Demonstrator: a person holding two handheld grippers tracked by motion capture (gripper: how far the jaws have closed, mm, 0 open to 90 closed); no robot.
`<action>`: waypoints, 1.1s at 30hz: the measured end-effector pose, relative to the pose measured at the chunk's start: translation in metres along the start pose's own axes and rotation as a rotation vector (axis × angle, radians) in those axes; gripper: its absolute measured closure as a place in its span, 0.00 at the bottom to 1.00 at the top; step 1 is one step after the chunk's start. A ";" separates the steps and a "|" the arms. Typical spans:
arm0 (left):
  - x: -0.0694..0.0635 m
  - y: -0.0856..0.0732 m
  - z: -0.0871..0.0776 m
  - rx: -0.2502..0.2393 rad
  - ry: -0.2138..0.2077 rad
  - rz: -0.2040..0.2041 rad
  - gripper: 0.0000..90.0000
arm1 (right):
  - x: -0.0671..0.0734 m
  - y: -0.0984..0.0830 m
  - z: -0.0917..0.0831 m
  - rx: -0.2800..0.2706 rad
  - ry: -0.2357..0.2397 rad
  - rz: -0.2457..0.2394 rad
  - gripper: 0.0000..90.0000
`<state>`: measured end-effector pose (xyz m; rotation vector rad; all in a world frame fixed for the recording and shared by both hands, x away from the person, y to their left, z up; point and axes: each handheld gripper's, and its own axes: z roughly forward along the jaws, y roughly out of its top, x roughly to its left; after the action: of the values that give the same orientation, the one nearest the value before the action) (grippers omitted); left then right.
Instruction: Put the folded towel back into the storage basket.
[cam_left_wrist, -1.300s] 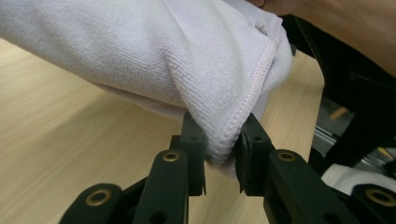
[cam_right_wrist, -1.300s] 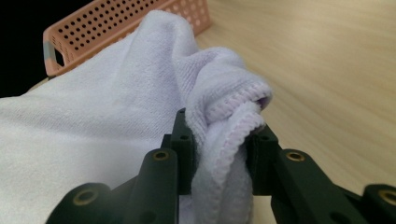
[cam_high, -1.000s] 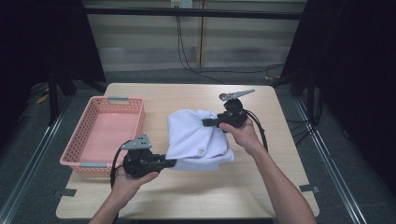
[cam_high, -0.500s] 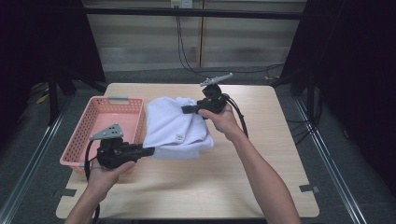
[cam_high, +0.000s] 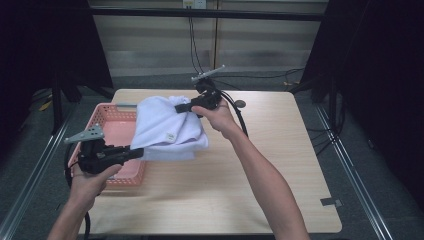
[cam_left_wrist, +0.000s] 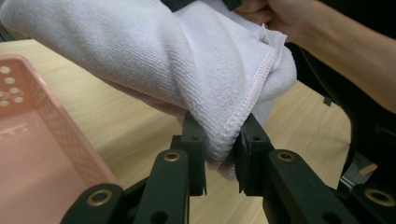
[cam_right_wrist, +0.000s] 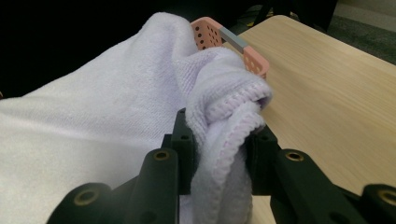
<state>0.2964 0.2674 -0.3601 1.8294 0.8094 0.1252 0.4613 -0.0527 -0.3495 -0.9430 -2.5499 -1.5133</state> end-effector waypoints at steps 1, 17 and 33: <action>0.001 0.001 -0.004 0.001 0.012 -0.001 0.85 | 0.002 0.003 0.003 -0.002 0.002 -0.001 0.78; 0.043 -0.009 -0.073 -0.051 0.146 -0.071 0.85 | 0.035 0.053 0.079 0.036 0.014 -0.009 0.78; 0.090 -0.050 -0.109 0.005 0.261 -0.202 0.85 | 0.062 0.052 0.157 0.060 -0.046 0.026 0.79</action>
<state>0.2926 0.4156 -0.3832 1.7464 1.1735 0.2356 0.4797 0.1218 -0.3713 -1.0116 -2.5873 -1.4163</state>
